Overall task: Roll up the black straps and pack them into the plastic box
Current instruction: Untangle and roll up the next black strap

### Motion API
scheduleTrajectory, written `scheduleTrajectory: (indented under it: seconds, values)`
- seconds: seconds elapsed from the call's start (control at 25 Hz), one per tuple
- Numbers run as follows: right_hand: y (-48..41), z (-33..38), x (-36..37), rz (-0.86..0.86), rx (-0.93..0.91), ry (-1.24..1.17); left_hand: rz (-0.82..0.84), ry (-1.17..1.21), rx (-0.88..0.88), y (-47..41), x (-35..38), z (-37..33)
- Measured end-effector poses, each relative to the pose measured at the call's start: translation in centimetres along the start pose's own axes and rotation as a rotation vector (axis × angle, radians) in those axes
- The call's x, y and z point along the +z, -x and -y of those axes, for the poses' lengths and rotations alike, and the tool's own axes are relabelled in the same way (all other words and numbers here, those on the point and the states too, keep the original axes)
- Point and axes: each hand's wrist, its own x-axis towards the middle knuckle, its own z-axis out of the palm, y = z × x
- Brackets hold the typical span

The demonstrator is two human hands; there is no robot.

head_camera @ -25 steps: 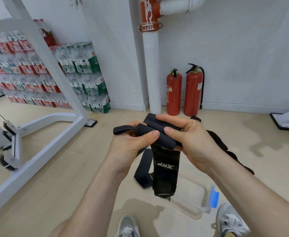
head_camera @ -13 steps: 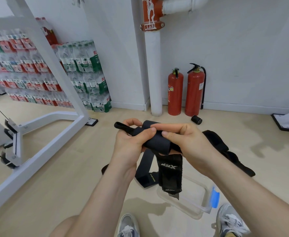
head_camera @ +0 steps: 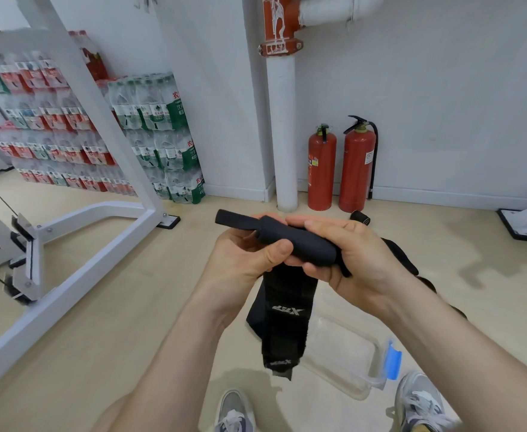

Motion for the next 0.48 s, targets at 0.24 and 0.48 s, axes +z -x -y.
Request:
scheduleTrajectory:
  seconds: [0.24,0.48]
  values:
    - [0.2,0.1,0.1,0.012,-0.068,0.269,-0.217,-0.086,0.030,0.1,1.5,-0.2]
    - [0.2,0.4,-0.5,0.104,-0.095,0.461,-0.375,-0.086,-0.011,0.1,2.5,-0.6]
